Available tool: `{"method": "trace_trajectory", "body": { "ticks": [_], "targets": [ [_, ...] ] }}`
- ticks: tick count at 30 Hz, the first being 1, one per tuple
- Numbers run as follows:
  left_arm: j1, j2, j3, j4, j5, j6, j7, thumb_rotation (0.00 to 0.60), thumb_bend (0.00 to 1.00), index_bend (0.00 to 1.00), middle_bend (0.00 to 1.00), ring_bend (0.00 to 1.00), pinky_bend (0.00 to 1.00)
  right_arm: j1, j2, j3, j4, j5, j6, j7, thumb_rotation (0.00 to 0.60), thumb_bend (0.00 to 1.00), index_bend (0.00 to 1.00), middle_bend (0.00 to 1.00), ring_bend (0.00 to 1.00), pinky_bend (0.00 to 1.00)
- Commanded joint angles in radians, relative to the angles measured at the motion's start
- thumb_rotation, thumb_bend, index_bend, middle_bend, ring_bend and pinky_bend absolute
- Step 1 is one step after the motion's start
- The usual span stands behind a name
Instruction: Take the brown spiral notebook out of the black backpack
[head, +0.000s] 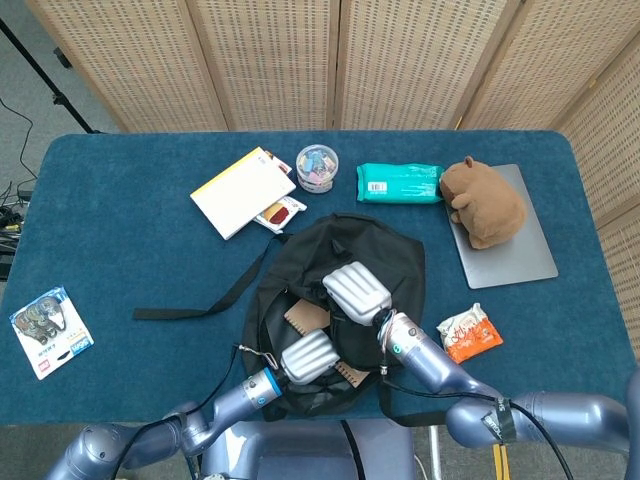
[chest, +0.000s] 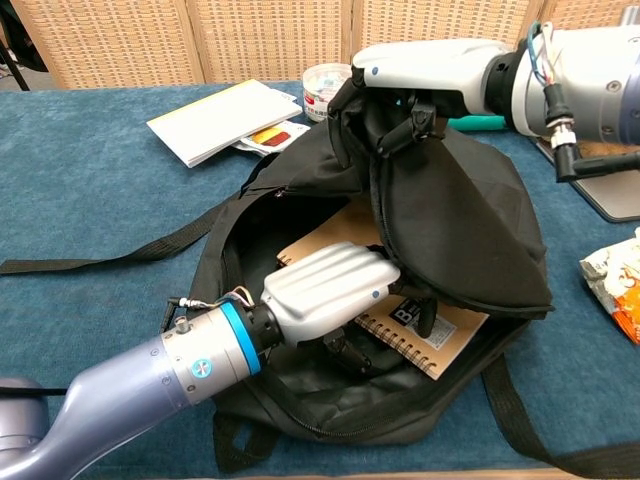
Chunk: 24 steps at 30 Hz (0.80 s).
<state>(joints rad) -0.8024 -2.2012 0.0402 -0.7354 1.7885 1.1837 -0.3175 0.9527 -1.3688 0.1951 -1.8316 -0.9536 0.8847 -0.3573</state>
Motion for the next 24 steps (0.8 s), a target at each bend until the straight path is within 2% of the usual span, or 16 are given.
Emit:
{"method": "trace_trajectory", "body": {
  "ticks": [1,4,9,13,16,18,24],
  "targets": [
    [0.000,-0.003,0.002,0.005,-0.001,0.006,-0.002,0.600,0.84,0.57,0.34,0.24,0.31,-0.001,0.004,-0.001,0.000,-0.002,0.000,0.003,0.600,1.00,0.52,0.57,0.58,0.82],
    [0.001,-0.004,0.005,0.010,-0.001,0.020,-0.007,0.600,0.85,0.61,0.37,0.27,0.34,-0.002,0.008,0.000,0.003,-0.001,0.001,0.008,0.600,1.00,0.52,0.57,0.58,0.82],
    [0.005,-0.005,0.004,0.016,-0.002,0.049,-0.017,0.600,0.85,0.73,0.48,0.36,0.45,-0.003,0.011,-0.001,0.008,0.001,0.005,0.011,0.600,1.00,0.52,0.57,0.58,0.82],
    [0.007,-0.004,0.004,0.023,-0.006,0.063,-0.031,0.600,0.86,0.74,0.49,0.36,0.46,-0.005,0.019,-0.002,0.006,0.001,0.006,0.012,0.600,1.00,0.52,0.57,0.58,0.82],
    [0.008,0.002,0.007,0.015,-0.003,0.080,-0.040,0.600,0.91,0.75,0.49,0.37,0.47,-0.004,0.024,-0.001,0.005,0.002,0.008,0.009,0.600,1.00,0.52,0.57,0.58,0.82],
    [0.007,0.012,0.011,0.003,0.001,0.089,-0.047,0.600,0.94,0.76,0.50,0.37,0.47,-0.004,0.027,0.000,0.004,0.006,0.011,0.007,0.600,1.00,0.52,0.57,0.58,0.82],
    [0.001,0.072,0.014,-0.068,0.009,0.110,-0.038,0.600,0.95,0.78,0.52,0.39,0.49,0.001,0.031,0.004,0.007,0.032,0.021,-0.009,0.600,1.00,0.52,0.57,0.58,0.82]
  ]
}}
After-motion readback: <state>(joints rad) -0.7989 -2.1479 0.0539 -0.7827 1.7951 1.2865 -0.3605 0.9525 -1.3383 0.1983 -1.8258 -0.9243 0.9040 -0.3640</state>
